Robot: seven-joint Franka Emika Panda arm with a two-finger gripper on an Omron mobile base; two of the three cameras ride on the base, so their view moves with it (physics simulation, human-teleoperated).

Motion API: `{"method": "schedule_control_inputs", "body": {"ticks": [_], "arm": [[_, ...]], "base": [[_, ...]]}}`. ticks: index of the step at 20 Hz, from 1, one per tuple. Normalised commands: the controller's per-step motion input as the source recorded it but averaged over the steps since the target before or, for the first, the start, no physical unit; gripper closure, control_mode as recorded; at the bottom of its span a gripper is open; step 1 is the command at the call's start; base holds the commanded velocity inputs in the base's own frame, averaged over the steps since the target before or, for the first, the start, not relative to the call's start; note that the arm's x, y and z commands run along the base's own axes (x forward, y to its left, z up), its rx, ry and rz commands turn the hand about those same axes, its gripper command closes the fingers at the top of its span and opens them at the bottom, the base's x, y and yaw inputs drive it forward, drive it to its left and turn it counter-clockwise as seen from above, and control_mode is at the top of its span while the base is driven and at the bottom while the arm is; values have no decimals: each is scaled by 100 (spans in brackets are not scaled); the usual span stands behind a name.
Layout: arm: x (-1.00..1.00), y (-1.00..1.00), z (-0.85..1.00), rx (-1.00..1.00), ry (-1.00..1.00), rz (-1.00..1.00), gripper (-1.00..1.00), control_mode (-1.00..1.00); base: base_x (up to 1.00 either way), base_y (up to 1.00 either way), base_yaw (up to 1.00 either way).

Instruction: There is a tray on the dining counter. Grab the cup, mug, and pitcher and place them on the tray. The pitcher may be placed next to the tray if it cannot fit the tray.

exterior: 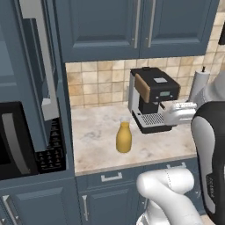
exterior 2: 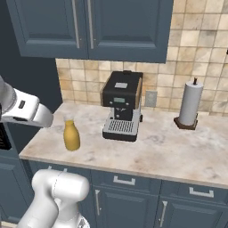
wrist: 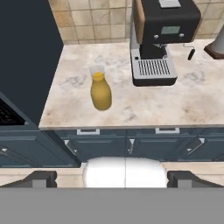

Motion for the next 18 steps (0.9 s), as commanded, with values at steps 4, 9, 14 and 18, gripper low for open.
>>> {"method": "schedule_control_inputs", "body": {"ticks": [4, 9, 14, 18], "arm": [[32, 21, -35, 0, 7, 0, -100, -100], [26, 5, -35, 0, 0, 0, -100, -100], [21, 5, -29, 0, 0, 0, -100, -100], [28, 13, -13, 0, 7, 0, -100, -100]], "base": [[0, 0, 0], [0, 0, 0], [0, 0, 0], [0, 0, 0]]}}
